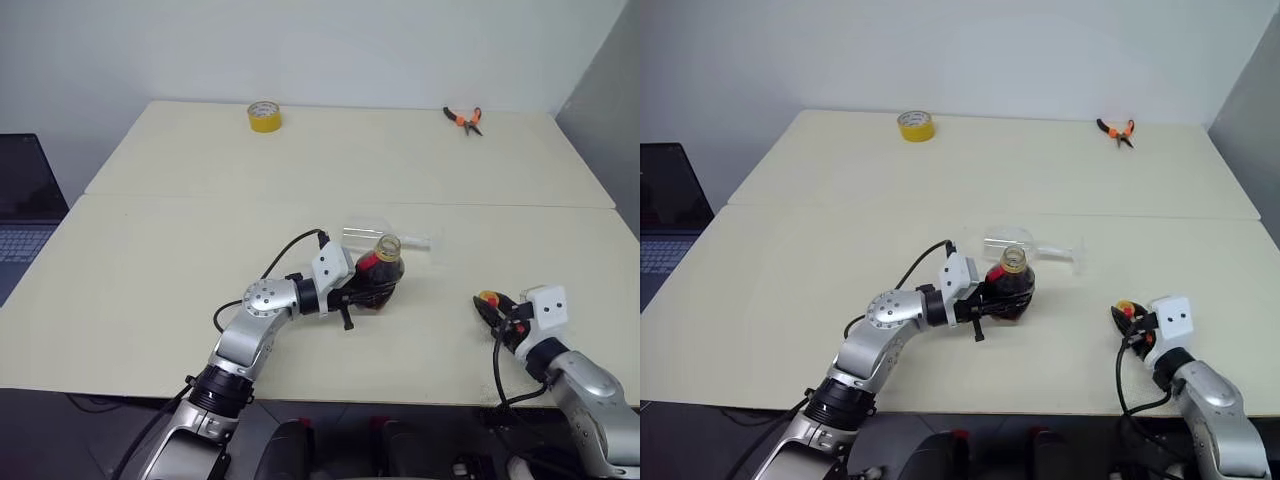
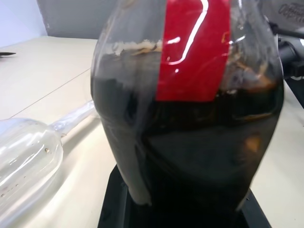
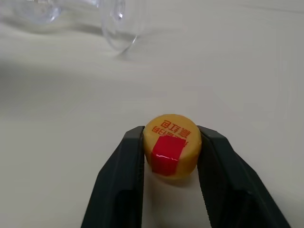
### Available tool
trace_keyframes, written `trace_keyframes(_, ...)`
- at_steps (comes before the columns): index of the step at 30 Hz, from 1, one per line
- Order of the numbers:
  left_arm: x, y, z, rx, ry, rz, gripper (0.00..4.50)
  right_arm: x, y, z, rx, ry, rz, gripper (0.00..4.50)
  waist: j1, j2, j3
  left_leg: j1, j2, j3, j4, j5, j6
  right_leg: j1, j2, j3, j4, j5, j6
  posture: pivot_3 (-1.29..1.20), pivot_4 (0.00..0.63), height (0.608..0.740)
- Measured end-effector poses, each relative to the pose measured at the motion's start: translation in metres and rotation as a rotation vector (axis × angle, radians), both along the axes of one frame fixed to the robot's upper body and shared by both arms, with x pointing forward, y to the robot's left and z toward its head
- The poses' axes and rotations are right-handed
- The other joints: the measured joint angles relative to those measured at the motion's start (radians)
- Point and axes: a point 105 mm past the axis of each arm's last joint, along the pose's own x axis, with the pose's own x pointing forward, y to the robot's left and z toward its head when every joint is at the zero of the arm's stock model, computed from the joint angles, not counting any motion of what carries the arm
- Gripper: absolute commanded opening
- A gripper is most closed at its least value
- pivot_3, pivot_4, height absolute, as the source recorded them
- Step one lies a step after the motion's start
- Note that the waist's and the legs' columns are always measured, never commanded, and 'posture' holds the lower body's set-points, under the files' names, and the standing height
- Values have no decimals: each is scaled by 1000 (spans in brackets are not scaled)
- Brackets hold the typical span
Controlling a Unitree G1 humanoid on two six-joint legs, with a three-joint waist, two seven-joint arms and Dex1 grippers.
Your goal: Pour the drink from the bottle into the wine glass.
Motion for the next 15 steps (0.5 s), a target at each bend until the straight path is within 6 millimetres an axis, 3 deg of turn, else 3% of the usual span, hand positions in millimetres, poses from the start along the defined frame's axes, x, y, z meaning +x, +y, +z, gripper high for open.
trace_keyframes(5,0,1,0,2,0,3,620,-5,1,-3,-37,-1,27,4353,-1,0,0,0,1,0,0,0,0,0,0,0,0,0,0,0,150,740)
trace_keyframes(12,2,2,1,0,-7,15,620,-18,10,-1,-28,-8,84,4500,0,1,0,0,1,0,0,0,0,0,0,0,0,0,0,0,150,740)
trace_keyframes(15,9,12,6,-16,-30,74,620,-27,34,31,-23,-105,179,4500,-4,2,0,0,1,0,0,0,0,0,0,0,1,0,0,0,150,740)
